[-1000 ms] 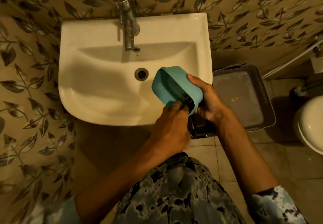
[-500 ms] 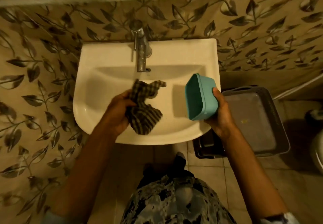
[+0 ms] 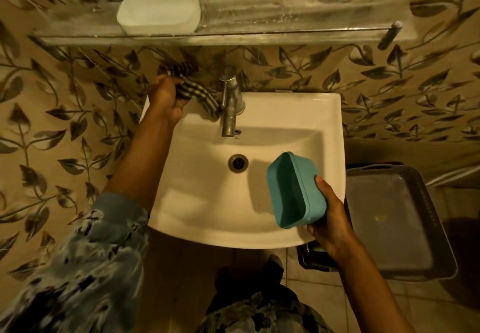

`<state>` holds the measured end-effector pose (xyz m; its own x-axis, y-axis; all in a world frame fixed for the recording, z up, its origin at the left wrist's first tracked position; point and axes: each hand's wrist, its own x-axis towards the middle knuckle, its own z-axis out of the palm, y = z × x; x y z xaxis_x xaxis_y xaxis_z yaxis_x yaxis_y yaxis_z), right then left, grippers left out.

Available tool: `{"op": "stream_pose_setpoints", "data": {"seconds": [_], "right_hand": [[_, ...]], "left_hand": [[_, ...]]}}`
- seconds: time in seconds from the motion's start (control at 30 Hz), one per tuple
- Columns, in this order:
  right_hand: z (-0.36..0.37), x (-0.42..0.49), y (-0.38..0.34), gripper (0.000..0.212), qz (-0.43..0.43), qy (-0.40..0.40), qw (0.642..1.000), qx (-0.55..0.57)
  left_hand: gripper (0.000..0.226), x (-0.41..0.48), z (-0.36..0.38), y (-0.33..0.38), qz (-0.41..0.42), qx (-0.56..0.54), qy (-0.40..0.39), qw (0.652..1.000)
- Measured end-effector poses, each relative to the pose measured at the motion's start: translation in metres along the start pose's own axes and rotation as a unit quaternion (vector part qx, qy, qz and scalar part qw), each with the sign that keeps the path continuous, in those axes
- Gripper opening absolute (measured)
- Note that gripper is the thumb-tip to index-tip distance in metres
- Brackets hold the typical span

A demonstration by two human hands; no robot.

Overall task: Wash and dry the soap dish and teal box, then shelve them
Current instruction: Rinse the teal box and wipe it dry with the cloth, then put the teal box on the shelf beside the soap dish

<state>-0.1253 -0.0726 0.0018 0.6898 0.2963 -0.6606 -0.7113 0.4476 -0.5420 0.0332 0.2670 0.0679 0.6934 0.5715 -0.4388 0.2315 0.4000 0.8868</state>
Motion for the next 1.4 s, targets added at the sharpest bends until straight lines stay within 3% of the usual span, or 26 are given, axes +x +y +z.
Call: {"op": "stream_pose_setpoints", "data": {"seconds": [0.1,0.17,0.27,0.33,0.47,0.57,0.7,0.83,0.93,1.07,1.13,1.3,1.4], "right_hand": [[0.001,-0.004,-0.001,0.043,-0.007,-0.011,0.999,0.029],[0.002,-0.006,-0.001,0.047,-0.011,-0.02,0.999,0.042],[0.004,-0.008,-0.001,0.049,-0.013,-0.026,0.998,0.06],[0.005,-0.008,-0.001,0.049,-0.018,-0.03,0.997,0.065],[0.011,-0.009,0.002,0.051,-0.018,-0.04,0.997,0.062],[0.019,-0.006,0.004,0.053,-0.014,-0.064,0.993,0.095],[0.037,0.0,0.007,0.054,-0.019,-0.116,0.987,0.109],[0.057,0.007,0.004,0.069,-0.052,-0.117,0.99,0.066],[0.066,0.009,0.0,0.067,-0.105,-0.113,0.988,0.016],[0.077,0.001,-0.008,0.064,-0.181,-0.126,0.974,-0.057],[0.084,-0.009,-0.017,0.068,-0.221,-0.117,0.962,-0.109],[0.108,-0.038,-0.066,0.058,-0.358,-0.042,0.897,-0.254],[0.131,-0.053,-0.109,0.066,-0.426,-0.036,0.843,-0.326]], "left_hand": [[0.027,0.016,-0.001,-0.01,0.02,0.068,-0.03,0.997],[0.019,0.021,-0.009,-0.024,0.004,0.213,-0.064,0.975],[0.038,0.036,-0.03,-0.05,0.039,0.49,-0.107,0.864],[0.049,0.04,-0.037,-0.06,0.082,0.542,-0.12,0.827],[0.047,0.024,-0.04,-0.066,0.123,0.499,-0.086,0.854],[0.035,-0.022,-0.037,-0.072,0.136,0.393,-0.066,0.907],[0.021,-0.109,-0.035,-0.09,0.102,0.298,-0.125,0.941],[0.017,-0.181,-0.038,-0.106,0.065,0.231,-0.208,0.948],[0.033,-0.205,-0.042,-0.108,0.058,0.179,-0.212,0.959],[0.068,-0.211,-0.042,-0.084,0.114,0.186,-0.186,0.958],[0.074,-0.208,-0.041,-0.066,0.153,0.182,-0.188,0.953],[0.083,-0.197,-0.04,0.0,0.237,0.16,-0.214,0.934],[0.078,-0.193,-0.028,0.043,0.281,0.159,-0.249,0.913]]}}
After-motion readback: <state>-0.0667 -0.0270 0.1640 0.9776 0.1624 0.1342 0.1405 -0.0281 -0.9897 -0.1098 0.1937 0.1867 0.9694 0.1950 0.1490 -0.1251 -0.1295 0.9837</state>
